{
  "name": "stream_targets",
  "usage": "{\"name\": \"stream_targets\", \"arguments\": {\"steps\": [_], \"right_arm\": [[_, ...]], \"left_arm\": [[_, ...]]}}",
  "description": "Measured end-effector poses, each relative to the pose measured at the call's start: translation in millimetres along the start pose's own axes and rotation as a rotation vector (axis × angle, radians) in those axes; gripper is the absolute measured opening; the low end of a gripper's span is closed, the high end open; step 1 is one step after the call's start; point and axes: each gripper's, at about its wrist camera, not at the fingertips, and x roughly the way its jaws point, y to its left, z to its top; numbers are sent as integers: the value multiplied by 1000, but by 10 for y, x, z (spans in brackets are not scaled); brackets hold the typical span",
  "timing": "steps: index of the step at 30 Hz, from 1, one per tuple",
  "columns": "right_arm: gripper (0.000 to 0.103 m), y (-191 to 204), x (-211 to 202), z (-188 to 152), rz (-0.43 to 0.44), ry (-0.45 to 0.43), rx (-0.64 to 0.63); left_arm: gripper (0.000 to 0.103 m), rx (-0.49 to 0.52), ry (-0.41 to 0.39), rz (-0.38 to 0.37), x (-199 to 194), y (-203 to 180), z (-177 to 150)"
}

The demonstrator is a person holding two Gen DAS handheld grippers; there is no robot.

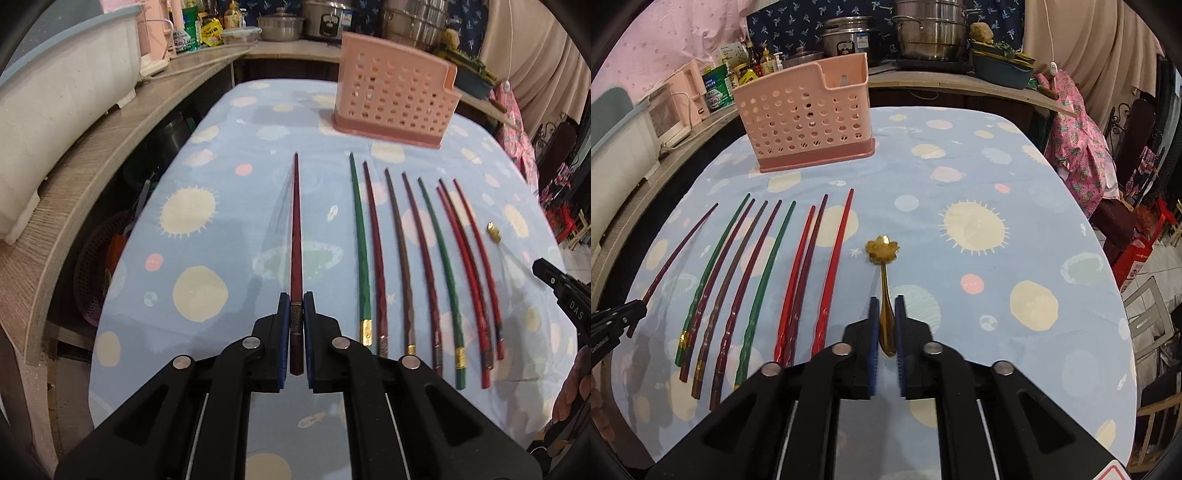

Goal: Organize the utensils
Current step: 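Close left tool on the chopstick while right tool closes on the spoon handle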

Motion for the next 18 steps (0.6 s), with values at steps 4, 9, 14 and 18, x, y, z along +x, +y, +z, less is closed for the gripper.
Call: {"name": "stream_targets", "arguments": {"steps": [4,9,14,18], "right_arm": [[0,-93,-172,138,-10,-50,16],[0,-219,-233,239,3,-69,46],[24,-239,-42,-25,39,21,72],[28,-184,142,-267,51,91,70]], "left_arm": [[7,-27,-53,-20,-201,47,161],[7,-29,-131,-18,-407,52,383],[7,-19,-128,-19,-399,21,352],[7,-21,-71,-26,-274,-5,213]]}}
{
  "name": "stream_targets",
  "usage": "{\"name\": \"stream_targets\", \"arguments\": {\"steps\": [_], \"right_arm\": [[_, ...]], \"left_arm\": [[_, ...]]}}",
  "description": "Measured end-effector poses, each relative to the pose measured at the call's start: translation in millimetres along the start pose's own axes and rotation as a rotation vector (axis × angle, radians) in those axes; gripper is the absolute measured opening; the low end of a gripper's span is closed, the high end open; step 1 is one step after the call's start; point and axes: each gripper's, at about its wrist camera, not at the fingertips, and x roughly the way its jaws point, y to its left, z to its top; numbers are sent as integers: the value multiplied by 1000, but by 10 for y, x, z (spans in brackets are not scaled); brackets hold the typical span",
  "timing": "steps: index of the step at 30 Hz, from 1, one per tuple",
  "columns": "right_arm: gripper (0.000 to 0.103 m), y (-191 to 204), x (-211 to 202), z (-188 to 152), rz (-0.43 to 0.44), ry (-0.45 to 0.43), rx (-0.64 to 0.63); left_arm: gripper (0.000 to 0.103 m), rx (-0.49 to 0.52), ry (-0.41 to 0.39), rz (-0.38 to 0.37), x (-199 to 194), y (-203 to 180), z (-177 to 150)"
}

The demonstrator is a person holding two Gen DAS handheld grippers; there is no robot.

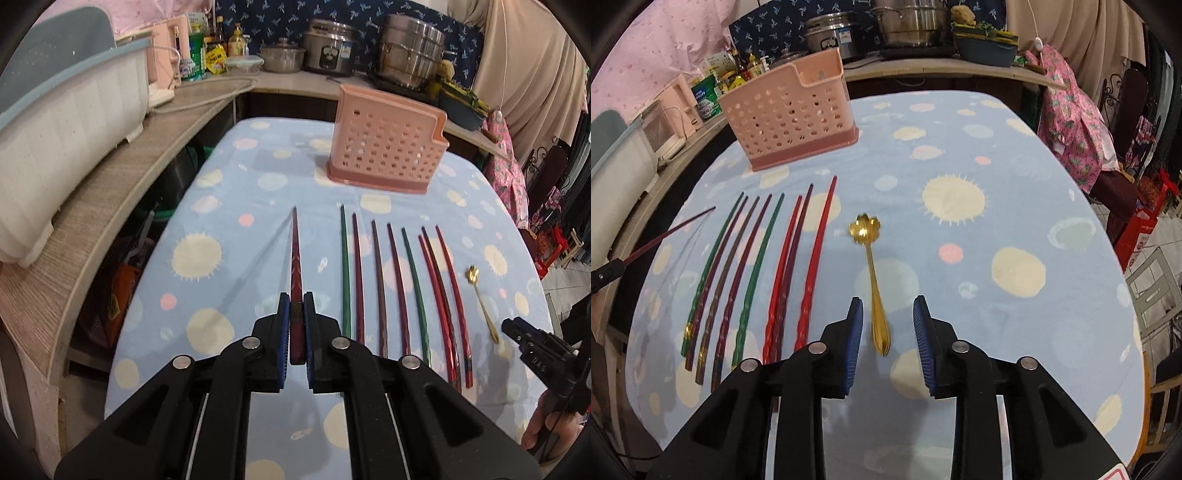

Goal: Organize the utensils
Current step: 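Close left tool on the chopstick while right tool closes on the spoon handle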

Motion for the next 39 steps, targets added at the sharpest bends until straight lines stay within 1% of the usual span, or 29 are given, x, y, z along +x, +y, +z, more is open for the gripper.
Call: {"name": "stream_targets", "arguments": {"steps": [1,2,3,4,5,11,17,23,30,32,34,36,39], "right_arm": [[27,4,45,-35,-1,13,-2],[23,7,82,-53,-2,20,-3],[16,11,113,-68,-3,26,-2],[12,7,140,-78,-3,29,-1],[11,3,137,-80,-3,20,-4],[10,31,111,-50,-6,15,-25],[10,49,-98,76,0,-43,-21],[10,39,-246,293,-11,-103,-20],[10,-77,-268,569,-35,-149,4],[10,-125,-208,605,-48,-144,4],[10,-214,-102,589,-68,-121,20],[9,-338,-32,548,-54,-98,60],[7,-459,-12,508,-46,-89,98]], "left_arm": [[7,1,11,-3,21,-6,-32],[7,3,19,-3,33,-14,-57],[7,6,23,-4,40,-23,-78],[7,9,24,-3,42,-29,-92],[7,11,25,-1,43,-36,-102],[7,10,23,-1,38,-33,-118],[7,5,2,-3,-16,-23,-51],[7,-7,-47,-5,-121,0,130],[7,-13,-114,-1,-225,25,417],[7,-14,-128,0,-243,25,487],[7,-14,-137,1,-246,21,535],[7,-14,-139,0,-240,20,554],[7,-15,-130,-1,-223,21,565]]}}
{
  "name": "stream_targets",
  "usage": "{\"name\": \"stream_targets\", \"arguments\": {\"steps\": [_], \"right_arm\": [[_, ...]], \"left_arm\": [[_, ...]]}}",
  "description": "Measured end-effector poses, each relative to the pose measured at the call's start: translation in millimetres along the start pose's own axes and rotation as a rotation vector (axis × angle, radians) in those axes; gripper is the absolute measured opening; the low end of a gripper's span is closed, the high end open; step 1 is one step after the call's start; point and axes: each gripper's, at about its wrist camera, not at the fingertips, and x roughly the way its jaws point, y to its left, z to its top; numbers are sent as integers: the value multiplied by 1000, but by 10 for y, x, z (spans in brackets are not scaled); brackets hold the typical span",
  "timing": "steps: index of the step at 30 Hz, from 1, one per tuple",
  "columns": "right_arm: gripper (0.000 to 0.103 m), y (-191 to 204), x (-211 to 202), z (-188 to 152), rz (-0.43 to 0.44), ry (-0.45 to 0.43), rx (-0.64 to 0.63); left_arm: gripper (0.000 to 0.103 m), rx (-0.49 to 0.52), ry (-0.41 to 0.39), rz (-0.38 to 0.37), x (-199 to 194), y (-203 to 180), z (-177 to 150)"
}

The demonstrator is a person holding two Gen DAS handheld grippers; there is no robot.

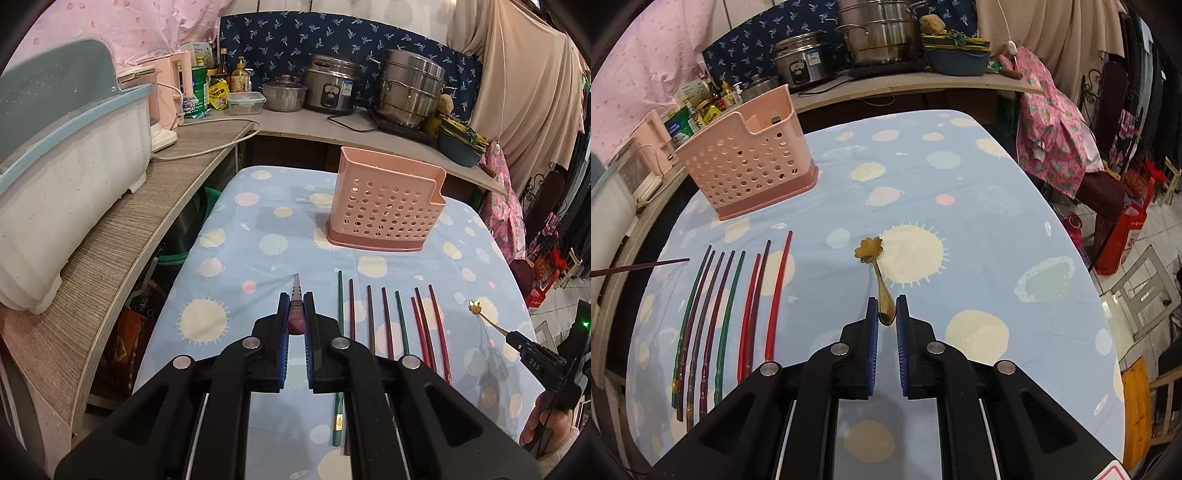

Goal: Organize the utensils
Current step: 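Close left tool on the chopstick while right tool closes on the spoon handle, then carry chopstick and spoon into the pink holder and open both tools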

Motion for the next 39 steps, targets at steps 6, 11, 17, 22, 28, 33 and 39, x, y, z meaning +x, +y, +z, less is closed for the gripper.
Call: {"name": "stream_targets", "arguments": {"steps": [6,11,17,22,28,33,39], "right_arm": [[2,-42,-115,137,14,-32,8],[2,13,-271,371,37,-82,-7],[2,181,-498,811,86,-181,-37],[2,380,-647,1247,170,-256,-42],[2,701,-687,1765,229,-336,-57],[2,921,-551,2091,244,-348,-55],[2,1083,-235,2256,236,-304,-64]], "left_arm": [[7,-6,2,-3,7,-4,35],[7,1,-38,-8,-55,-40,208],[7,9,-148,-12,-219,-73,703],[7,7,-254,-40,-410,-157,1220],[7,9,-388,-82,-575,-359,1795],[7,5,-437,-123,-489,-522,2148],[7,19,-403,-134,-80,-660,2304]]}}
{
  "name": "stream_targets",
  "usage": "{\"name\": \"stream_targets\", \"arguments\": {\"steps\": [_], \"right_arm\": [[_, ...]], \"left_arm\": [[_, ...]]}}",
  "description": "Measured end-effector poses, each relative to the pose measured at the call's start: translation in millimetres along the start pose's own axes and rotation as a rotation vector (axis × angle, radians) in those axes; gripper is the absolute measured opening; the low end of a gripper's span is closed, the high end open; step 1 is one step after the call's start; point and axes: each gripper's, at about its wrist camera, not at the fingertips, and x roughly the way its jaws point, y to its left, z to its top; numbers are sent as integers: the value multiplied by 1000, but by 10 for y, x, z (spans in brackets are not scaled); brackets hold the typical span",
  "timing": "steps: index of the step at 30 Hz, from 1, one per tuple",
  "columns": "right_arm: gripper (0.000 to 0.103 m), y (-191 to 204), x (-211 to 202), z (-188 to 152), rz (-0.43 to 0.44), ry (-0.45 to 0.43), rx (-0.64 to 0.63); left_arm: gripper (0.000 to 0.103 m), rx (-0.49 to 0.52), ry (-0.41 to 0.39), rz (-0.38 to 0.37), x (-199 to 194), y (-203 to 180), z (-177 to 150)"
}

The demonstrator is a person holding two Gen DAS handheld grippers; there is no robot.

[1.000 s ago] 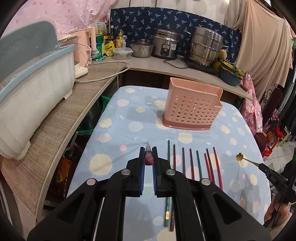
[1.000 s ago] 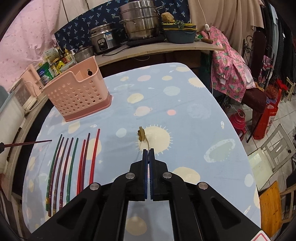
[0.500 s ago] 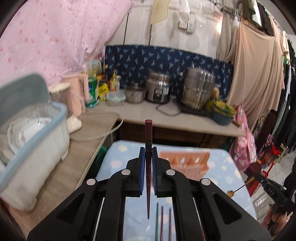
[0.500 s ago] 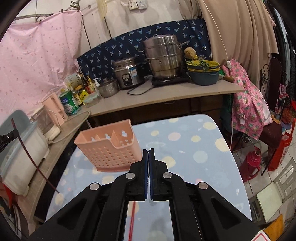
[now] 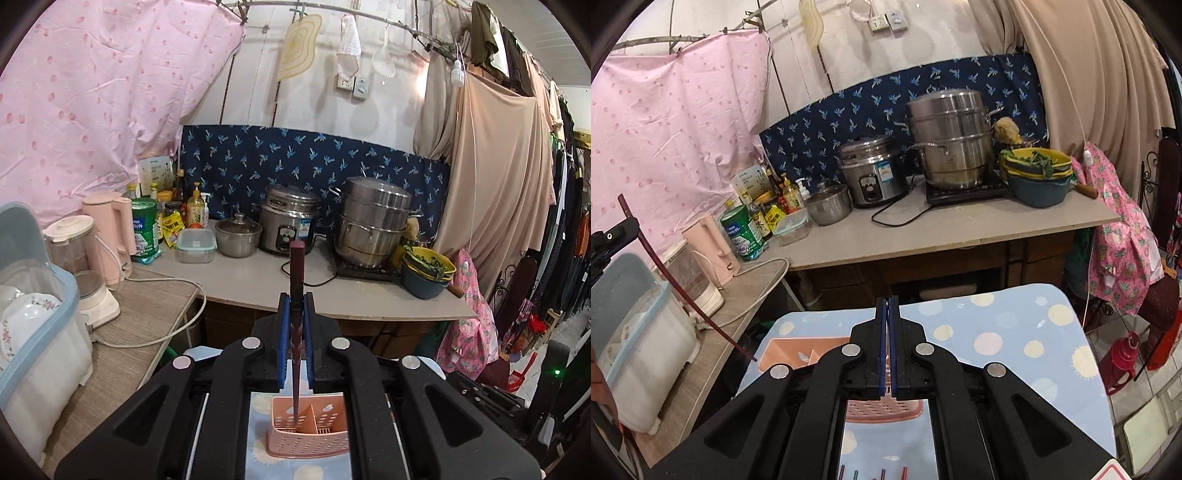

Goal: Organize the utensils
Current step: 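Carry chopstick and spoon into the pink holder and open both tools, then move both open tools back down over the remaining chopsticks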

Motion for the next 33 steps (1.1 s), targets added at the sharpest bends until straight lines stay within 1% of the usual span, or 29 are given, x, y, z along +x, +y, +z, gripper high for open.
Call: {"name": "stream_targets", "arguments": {"steps": [7,10,13,14,15,16,18,20,21,22,24,27,30,33], "right_arm": [[2,-20,390,-117,-22,70,4],[3,-50,453,-137,-34,78,4],[5,-64,420,-127,-41,61,7],[6,-72,392,-113,-39,53,10],[9,-69,347,-92,-39,42,11],[11,-69,314,-90,-41,31,10],[19,-54,199,-53,-36,8,12],[24,-34,61,-11,-31,-16,9],[28,-22,-17,-5,-28,-28,8],[30,-9,-94,-2,-24,-39,8],[37,12,-238,-11,-18,-49,8],[40,38,-449,-130,-19,-49,1],[43,23,-633,-357,-25,-31,3],[44,-10,-787,-665,-42,3,10]], "left_arm": [[7,5,70,14,385,63,-236],[8,-2,98,23,477,128,-307],[10,-13,119,30,516,198,-321],[12,-12,118,41,508,210,-321],[20,-11,114,46,496,217,-321],[31,-13,110,49,486,225,-321],[41,-14,94,63,417,235,-305],[49,-4,80,71,320,232,-296],[56,-1,74,79,270,232,-296],[60,2,69,80,221,233,-298],[64,7,67,86,104,245,-318],[65,10,79,95,-67,273,-402],[66,16,104,105,-235,337,-584],[66,17,143,123,-376,411,-830]]}}
